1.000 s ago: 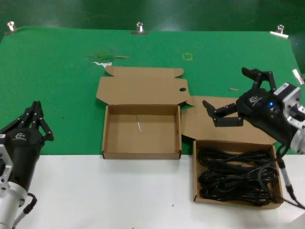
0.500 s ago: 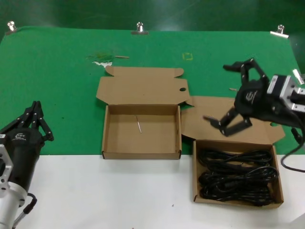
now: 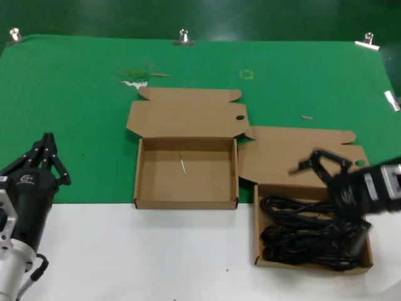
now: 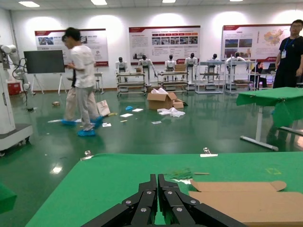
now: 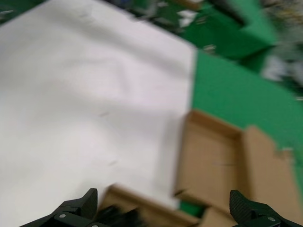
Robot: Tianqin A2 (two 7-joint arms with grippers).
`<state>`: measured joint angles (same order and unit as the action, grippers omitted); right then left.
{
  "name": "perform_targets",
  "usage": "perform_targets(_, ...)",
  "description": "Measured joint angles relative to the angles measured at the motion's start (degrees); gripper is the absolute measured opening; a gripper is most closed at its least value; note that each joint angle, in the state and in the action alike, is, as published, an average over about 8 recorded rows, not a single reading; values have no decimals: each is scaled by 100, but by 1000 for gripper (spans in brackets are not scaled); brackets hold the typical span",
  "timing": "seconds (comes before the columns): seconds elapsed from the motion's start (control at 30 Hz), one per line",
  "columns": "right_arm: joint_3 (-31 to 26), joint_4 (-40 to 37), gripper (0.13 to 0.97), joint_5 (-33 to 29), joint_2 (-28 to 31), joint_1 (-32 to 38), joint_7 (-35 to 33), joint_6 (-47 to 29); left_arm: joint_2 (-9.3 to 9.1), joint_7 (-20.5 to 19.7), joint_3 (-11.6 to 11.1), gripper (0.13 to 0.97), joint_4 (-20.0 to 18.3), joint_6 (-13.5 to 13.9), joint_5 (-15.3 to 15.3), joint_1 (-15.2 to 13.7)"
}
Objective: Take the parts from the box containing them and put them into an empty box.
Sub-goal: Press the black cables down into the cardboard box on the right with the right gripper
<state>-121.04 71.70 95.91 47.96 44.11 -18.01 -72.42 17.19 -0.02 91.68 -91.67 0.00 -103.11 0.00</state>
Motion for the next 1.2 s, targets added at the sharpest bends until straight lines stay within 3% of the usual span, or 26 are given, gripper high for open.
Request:
perform_targets(0.27, -380, -635, 966, -485, -87, 387, -534, -908, 0, 0, 0, 151, 0, 0, 0, 0)
perform_targets(0.6, -754, -1730, 966, -1142, -560, 864, -644, -1217, 0, 0, 0, 151, 0, 0, 0, 0)
perform_targets(1.2, -962, -5646, 966, -1799, -2383, 2242, -2061, -560, 0, 0, 0, 151, 0, 0, 0, 0)
